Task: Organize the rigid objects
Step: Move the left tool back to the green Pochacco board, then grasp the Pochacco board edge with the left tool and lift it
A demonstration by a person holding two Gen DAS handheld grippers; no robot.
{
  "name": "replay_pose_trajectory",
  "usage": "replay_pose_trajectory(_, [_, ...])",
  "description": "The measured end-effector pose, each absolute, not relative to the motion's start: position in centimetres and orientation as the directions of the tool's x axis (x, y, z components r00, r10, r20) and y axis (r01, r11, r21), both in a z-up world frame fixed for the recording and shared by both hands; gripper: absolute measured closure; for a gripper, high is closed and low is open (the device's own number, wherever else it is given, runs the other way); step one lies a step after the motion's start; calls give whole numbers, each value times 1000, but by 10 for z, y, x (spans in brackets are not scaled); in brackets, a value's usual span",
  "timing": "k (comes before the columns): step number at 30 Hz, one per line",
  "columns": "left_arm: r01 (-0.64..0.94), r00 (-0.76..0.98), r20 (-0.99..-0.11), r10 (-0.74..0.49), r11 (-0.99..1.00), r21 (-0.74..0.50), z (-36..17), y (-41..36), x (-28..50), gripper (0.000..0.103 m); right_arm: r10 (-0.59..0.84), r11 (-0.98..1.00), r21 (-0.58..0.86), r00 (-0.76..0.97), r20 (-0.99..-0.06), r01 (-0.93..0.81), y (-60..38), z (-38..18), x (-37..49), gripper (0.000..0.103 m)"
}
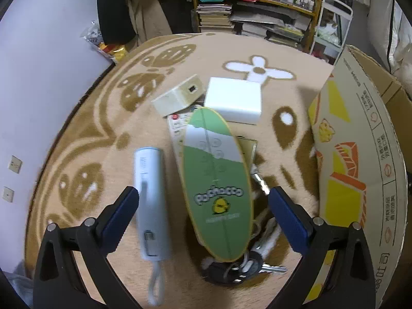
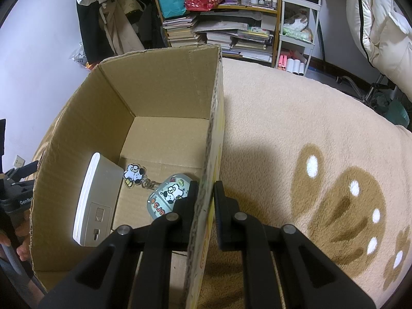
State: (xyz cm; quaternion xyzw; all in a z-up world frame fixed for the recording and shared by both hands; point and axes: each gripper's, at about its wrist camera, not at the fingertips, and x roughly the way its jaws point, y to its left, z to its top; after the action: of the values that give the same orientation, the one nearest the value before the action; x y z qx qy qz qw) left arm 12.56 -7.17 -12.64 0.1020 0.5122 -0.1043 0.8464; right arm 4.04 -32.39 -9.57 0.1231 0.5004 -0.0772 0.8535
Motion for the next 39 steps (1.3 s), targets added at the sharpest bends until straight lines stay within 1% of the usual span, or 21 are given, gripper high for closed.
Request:
replay_pose_trajectory(2, [287, 435, -896, -93, 957, 40, -133, -74, 126, 7, -9, 958, 132, 487, -873, 255, -324, -95, 40, 91])
replay_pose_trajectory(3, [287, 424, -900, -97, 957, 32, -135, -75, 127, 11, -10, 958, 131, 487, -873, 254, -324, -96, 40, 91])
replay_pose_trajectory(4, [289, 417, -903, -103, 957, 25, -138, -76, 126, 13, -10, 958, 130, 487, -873, 254, -324, -96, 40, 91])
replay_pose_trajectory(5, [292, 419, -902, -102, 956, 27, -139, -77, 126, 14, -9, 958, 131, 486, -874, 254, -324, -96, 40, 91])
replay_pose_trajectory(8, [295, 398, -912, -99, 955, 25, -145, -79, 127, 22, -9, 958, 131, 486, -874, 254, -324, -96, 40, 91])
replay_pose_trajectory(12, [279, 375, -922, -91, 960, 19, -152, -77, 130, 37, -9, 958, 131, 486, -874, 254, -324, -97, 40, 91])
replay_pose_trajectory(13, [274, 370, -924, -100, 962, 5, -153, -76, 131, 39, -10, 958, 131, 486, -874, 254, -324, -97, 40, 91])
replay_pose_trajectory(20, [259, 379, -920, -97, 966, 5, -154, -77, 134, 41, -9, 958, 131, 486, -874, 254, -324, -97, 40, 91])
replay_pose_trajectory(24, [261, 389, -917, -92, 965, 14, -153, -78, 133, 51, -9, 958, 132, 486, -874, 254, -324, -97, 40, 91])
replay_pose_trajectory(25, [260, 391, -916, -93, 965, 13, -152, -78, 133, 51, -9, 958, 131, 486, -874, 254, -324, -97, 40, 91])
replay_pose_trajectory(32, [272, 432, -901, -42, 959, 85, -145, -84, 125, 52, -9, 958, 131, 486, -874, 254, -324, -96, 40, 91])
replay_pose_trajectory(39, [264, 449, -892, -50, 961, 79, -138, -79, 124, 52, -10, 958, 130, 486, -874, 254, -324, -96, 40, 91])
